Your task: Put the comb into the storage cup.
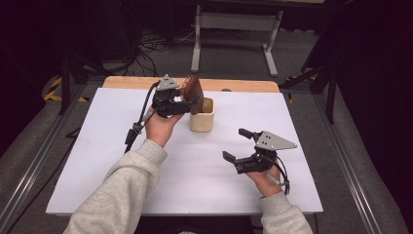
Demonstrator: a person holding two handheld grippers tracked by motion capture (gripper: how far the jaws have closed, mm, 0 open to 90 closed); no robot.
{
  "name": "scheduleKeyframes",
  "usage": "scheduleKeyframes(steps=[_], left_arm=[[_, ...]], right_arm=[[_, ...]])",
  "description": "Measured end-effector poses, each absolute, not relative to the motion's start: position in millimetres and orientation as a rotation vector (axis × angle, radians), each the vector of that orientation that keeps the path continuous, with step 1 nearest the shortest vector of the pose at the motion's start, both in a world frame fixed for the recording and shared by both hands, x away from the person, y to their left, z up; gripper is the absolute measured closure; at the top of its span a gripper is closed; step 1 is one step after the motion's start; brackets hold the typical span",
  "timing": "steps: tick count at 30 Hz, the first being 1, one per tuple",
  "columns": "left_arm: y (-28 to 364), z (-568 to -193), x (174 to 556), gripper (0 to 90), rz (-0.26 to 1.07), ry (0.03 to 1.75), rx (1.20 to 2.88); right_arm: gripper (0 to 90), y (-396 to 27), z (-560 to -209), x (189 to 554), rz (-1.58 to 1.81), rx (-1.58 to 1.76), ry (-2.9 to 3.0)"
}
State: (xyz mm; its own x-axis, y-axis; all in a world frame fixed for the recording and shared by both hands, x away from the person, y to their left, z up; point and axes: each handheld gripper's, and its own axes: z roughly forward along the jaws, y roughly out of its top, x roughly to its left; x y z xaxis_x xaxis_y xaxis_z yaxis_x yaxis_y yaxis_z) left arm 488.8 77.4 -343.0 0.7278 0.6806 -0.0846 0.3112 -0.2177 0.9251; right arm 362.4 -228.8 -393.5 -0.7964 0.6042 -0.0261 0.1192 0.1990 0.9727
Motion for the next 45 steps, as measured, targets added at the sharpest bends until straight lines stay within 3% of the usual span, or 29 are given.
scheduleKeyframes(steps=[6,9,26,45], left_arm=[[83,-343,485,8.5,0.521,0.798,1.912],[89,-340,479,3.0,0.526,0.785,1.906],[153,-322,426,0.5,0.55,0.641,1.814],[214,-362,379,0.5,0.511,0.67,1.776]], right_arm=[[3.6,-228,-393,363,1.637,0.671,2.073],[3.6,-228,-393,363,1.639,0.668,2.07],[3.5,-231,-384,366,1.643,0.652,2.055],[3.4,-236,-387,367,1.608,0.669,2.09]])
